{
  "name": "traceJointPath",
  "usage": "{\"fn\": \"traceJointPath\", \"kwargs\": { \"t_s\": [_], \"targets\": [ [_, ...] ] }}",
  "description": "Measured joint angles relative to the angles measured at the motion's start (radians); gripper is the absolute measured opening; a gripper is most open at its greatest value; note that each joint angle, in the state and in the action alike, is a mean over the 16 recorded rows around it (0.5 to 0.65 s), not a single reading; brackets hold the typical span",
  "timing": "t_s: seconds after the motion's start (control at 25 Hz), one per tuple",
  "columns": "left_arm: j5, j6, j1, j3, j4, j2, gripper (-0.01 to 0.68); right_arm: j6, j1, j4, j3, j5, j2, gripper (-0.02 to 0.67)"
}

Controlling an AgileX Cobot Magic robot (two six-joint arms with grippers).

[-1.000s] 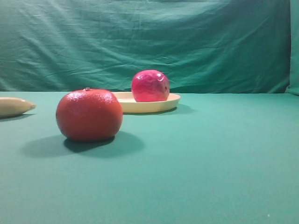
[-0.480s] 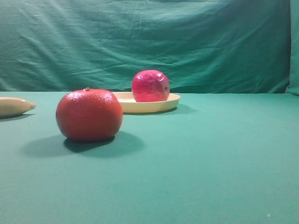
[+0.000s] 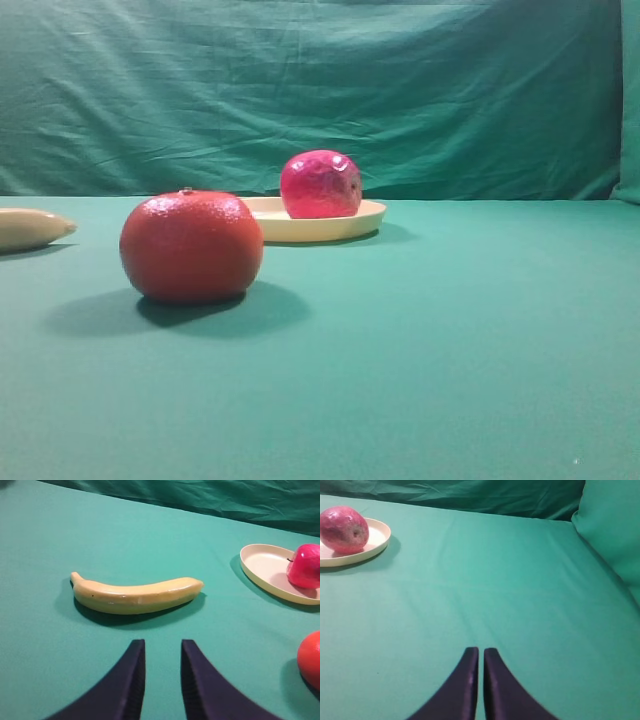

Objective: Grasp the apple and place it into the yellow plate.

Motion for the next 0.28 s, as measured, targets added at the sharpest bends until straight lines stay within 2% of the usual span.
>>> {"fn": "traceJointPath", "kwargs": {
  "t_s": [0.28],
  "targets": [
    [0.000, 0.000, 0.000, 0.000, 0.000, 0.000, 0.157, 0.000, 0.000, 0.000, 0.000, 0.000, 0.000, 0.000]
  ]
}}
